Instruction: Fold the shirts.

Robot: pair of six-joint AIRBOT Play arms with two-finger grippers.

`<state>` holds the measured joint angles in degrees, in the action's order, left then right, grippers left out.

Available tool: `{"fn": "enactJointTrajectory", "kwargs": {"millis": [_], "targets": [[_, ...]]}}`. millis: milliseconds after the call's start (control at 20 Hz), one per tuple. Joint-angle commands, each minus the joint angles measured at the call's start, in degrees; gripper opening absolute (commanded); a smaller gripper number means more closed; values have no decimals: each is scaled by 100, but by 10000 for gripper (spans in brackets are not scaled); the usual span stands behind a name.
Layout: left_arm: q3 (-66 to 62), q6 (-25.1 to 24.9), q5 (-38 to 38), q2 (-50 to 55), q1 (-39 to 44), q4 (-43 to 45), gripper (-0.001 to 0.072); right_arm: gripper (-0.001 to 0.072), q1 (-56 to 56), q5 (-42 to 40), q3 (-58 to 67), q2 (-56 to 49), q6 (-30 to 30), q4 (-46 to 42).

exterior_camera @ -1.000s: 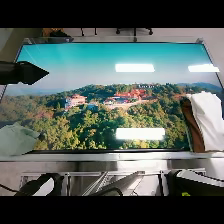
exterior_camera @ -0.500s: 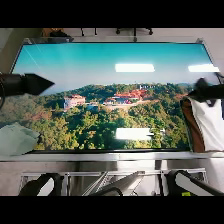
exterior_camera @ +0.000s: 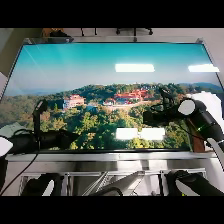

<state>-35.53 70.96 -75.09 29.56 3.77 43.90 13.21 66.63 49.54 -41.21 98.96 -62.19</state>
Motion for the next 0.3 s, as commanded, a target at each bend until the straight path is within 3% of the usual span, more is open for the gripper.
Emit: {"fn": "enactJointTrajectory", "kwargs": {"millis": [0,250], "targets": [[501,24,275,-520,310,-7,14,20,199,-105,-120,11,0,142],[501,140,326,-785,356,-11,14,20,199,-107,-120,11,2,142]]}}
